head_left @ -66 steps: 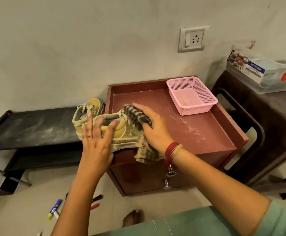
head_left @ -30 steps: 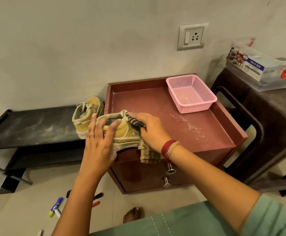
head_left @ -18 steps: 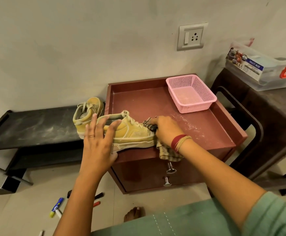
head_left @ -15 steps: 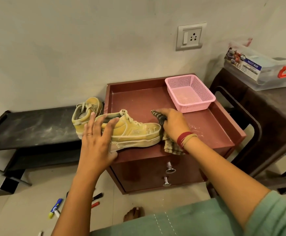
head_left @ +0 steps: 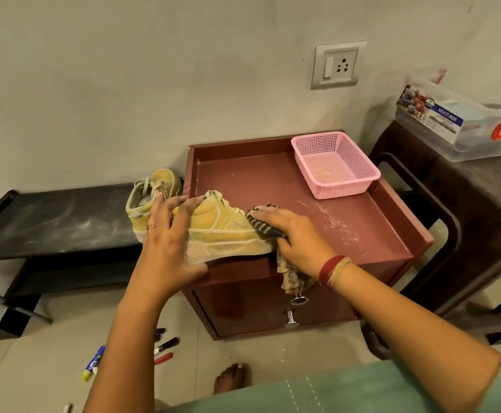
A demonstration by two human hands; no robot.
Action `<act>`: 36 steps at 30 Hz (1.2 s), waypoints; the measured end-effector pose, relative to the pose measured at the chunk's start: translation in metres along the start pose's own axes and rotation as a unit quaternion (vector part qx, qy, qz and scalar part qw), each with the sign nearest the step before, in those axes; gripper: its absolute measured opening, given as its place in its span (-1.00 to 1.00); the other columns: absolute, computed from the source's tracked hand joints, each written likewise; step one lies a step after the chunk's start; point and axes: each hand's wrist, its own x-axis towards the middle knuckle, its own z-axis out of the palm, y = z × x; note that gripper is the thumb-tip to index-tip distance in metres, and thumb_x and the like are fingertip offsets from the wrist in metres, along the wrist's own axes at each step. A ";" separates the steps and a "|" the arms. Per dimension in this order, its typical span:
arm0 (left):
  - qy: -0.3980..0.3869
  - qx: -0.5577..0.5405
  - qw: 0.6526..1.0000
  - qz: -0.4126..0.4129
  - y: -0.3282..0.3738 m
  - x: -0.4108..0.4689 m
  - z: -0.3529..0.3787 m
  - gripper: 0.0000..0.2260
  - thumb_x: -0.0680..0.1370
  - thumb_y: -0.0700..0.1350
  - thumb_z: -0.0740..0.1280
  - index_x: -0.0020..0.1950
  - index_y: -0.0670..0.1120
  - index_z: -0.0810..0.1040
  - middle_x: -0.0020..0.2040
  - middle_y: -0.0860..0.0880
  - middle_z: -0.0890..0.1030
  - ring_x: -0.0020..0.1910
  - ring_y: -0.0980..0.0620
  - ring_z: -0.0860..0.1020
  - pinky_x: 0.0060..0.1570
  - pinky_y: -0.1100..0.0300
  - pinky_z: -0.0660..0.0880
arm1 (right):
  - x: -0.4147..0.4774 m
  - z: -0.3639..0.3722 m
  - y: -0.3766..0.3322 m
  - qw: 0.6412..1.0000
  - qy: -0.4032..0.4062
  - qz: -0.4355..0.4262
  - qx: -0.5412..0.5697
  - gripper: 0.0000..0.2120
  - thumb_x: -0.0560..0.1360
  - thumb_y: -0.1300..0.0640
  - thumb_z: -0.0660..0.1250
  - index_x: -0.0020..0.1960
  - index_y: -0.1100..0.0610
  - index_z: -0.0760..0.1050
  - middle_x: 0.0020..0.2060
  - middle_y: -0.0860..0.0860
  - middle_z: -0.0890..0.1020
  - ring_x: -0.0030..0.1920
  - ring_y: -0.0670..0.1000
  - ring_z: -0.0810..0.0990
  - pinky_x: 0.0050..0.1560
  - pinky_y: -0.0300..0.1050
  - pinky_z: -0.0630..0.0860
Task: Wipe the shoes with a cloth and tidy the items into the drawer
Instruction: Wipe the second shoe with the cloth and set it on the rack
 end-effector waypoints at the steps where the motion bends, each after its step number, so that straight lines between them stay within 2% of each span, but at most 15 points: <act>1: -0.002 0.002 1.000 0.000 0.000 0.000 0.000 -0.08 0.21 -0.15 0.54 0.47 0.13 0.17 0.42 0.00 0.17 0.54 -0.10 -0.12 0.41 -0.19 0.11 | -0.001 0.000 0.004 1.000 0.007 0.007 0.007 -0.38 0.37 0.48 0.17 0.35 0.05 0.42 0.32 0.05 0.47 0.32 0.01 0.41 0.39 -0.18 0.21; 4: -0.001 -0.006 1.000 -0.006 0.001 0.000 0.000 -0.07 0.21 -0.16 0.55 0.47 0.12 0.17 0.42 0.00 0.17 0.54 -0.09 -0.12 0.41 -0.20 0.11 | 0.002 -0.004 0.013 0.995 0.038 0.090 0.027 -0.41 0.39 0.49 0.14 0.33 0.08 0.44 0.29 0.06 0.50 0.33 0.03 0.42 0.33 -0.35 0.15; 6: 0.000 -0.012 1.000 -0.010 0.001 0.000 0.000 -0.08 0.20 -0.16 0.54 0.47 0.11 0.18 0.41 0.00 0.17 0.54 -0.09 -0.12 0.41 -0.21 0.12 | 0.000 -0.004 0.006 0.996 0.030 0.072 0.053 -0.41 0.38 0.50 0.15 0.31 0.08 0.46 0.28 0.02 0.50 0.32 -0.06 0.40 0.33 -0.38 0.13; 8: 0.002 -0.014 1.000 -0.011 0.001 0.001 0.000 -0.08 0.20 -0.16 0.54 0.47 0.11 0.18 0.41 0.01 0.17 0.54 -0.09 -0.12 0.41 -0.22 0.12 | -0.003 -0.001 0.002 0.995 0.002 0.034 0.090 -0.40 0.37 0.50 0.17 0.30 0.05 0.47 0.27 -0.03 0.49 0.31 -0.14 0.37 0.38 -0.31 0.15; 10: 0.000 -0.013 1.000 -0.011 0.003 0.000 0.000 -0.09 0.20 -0.15 0.54 0.46 0.11 0.19 0.41 0.02 0.17 0.54 -0.09 -0.12 0.41 -0.20 0.11 | 0.000 -0.006 0.010 0.994 0.004 0.053 0.098 -0.41 0.38 0.50 0.17 0.29 0.03 0.48 0.28 0.00 0.50 0.33 -0.07 0.39 0.40 -0.25 0.19; 12: 0.002 -0.014 1.000 -0.015 0.004 0.000 -0.001 -0.09 0.20 -0.15 0.54 0.47 0.11 0.19 0.41 0.04 0.15 0.54 -0.07 -0.12 0.40 -0.17 0.10 | 0.004 -0.011 0.021 0.992 0.019 0.105 0.073 -0.43 0.39 0.49 0.15 0.28 0.06 0.49 0.28 0.03 0.51 0.33 0.00 0.42 0.34 -0.36 0.16; 14: 0.001 -0.018 1.000 -0.020 0.005 0.001 -0.002 -0.09 0.20 -0.15 0.54 0.47 0.11 0.19 0.40 0.07 0.14 0.53 -0.05 -0.11 0.40 -0.13 0.10 | 0.001 -0.012 0.016 0.992 0.022 0.100 0.073 -0.42 0.39 0.51 0.15 0.28 0.07 0.49 0.28 0.02 0.51 0.33 -0.02 0.41 0.30 -0.45 0.12; 18: -0.002 -0.024 0.999 -0.032 0.006 0.004 -0.004 -0.09 0.20 -0.15 0.54 0.47 0.10 0.19 0.38 0.07 0.14 0.52 -0.05 -0.09 0.40 -0.13 0.11 | -0.011 -0.002 0.001 0.997 -0.033 -0.015 0.069 -0.33 0.33 0.52 0.16 0.30 -0.01 0.47 0.35 -0.05 0.43 0.35 -0.09 0.35 0.41 -0.28 0.16; 22: -0.001 -0.031 0.999 -0.044 0.009 0.004 -0.004 -0.10 0.22 -0.16 0.52 0.48 0.11 0.18 0.39 0.07 0.14 0.52 -0.04 -0.09 0.41 -0.15 0.13 | -0.007 -0.006 0.009 0.998 0.030 0.051 0.023 -0.36 0.38 0.50 0.16 0.35 0.01 0.42 0.39 0.01 0.38 0.40 0.02 0.32 0.38 -0.30 0.07; 25: 0.000 -0.025 0.999 -0.046 0.009 0.005 -0.003 -0.09 0.22 -0.15 0.54 0.48 0.10 0.18 0.39 0.04 0.14 0.51 -0.07 -0.06 0.41 -0.16 0.15 | -0.012 0.009 -0.016 0.998 -0.029 -0.059 -0.013 -0.31 0.31 0.49 0.17 0.38 0.05 0.38 0.40 0.02 0.37 0.40 0.01 0.31 0.45 -0.17 0.04; 27: 0.002 -0.024 0.999 -0.045 0.011 0.006 -0.002 -0.09 0.21 -0.15 0.54 0.48 0.08 0.19 0.38 0.02 0.15 0.50 -0.09 -0.02 0.40 -0.14 0.16 | -0.011 0.018 -0.021 0.993 -0.028 -0.104 -0.040 -0.31 0.30 0.49 0.16 0.37 0.08 0.39 0.40 0.05 0.36 0.41 0.05 0.31 0.47 -0.06 0.03; 30: 0.014 -0.029 0.998 -0.049 0.013 0.007 -0.002 -0.09 0.20 -0.17 0.53 0.48 0.05 0.21 0.37 -0.01 0.17 0.45 -0.10 0.06 0.36 -0.07 0.20 | -0.003 0.013 -0.015 0.998 0.042 -0.022 -0.049 -0.35 0.37 0.48 0.16 0.40 0.06 0.36 0.43 0.04 0.33 0.42 0.09 0.30 0.44 -0.17 -0.02; 32: 0.013 -0.026 0.998 -0.054 0.013 0.007 -0.001 -0.09 0.20 -0.17 0.53 0.48 0.05 0.20 0.37 0.00 0.17 0.45 -0.11 0.07 0.35 -0.08 0.23 | -0.004 0.016 -0.021 0.997 0.058 -0.010 -0.047 -0.37 0.40 0.47 0.16 0.41 0.07 0.33 0.43 0.06 0.32 0.43 0.11 0.27 0.41 -0.20 -0.09; 35: 0.014 -0.023 0.998 -0.055 0.012 0.007 0.000 -0.09 0.21 -0.15 0.55 0.48 0.05 0.20 0.38 -0.01 0.16 0.45 -0.14 0.08 0.35 -0.11 0.26 | -0.010 0.031 -0.028 0.994 0.026 -0.085 -0.067 -0.37 0.35 0.51 0.18 0.37 0.13 0.38 0.39 0.13 0.38 0.38 0.17 0.36 0.44 0.01 0.00; 36: 0.015 -0.025 0.998 -0.058 0.012 0.007 0.001 -0.09 0.21 -0.15 0.55 0.48 0.05 0.20 0.38 -0.02 0.16 0.45 -0.14 0.08 0.35 -0.11 0.26 | -0.009 0.032 -0.022 0.995 0.032 -0.074 -0.059 -0.37 0.36 0.51 0.18 0.37 0.11 0.39 0.39 0.11 0.38 0.38 0.16 0.36 0.45 0.06 0.05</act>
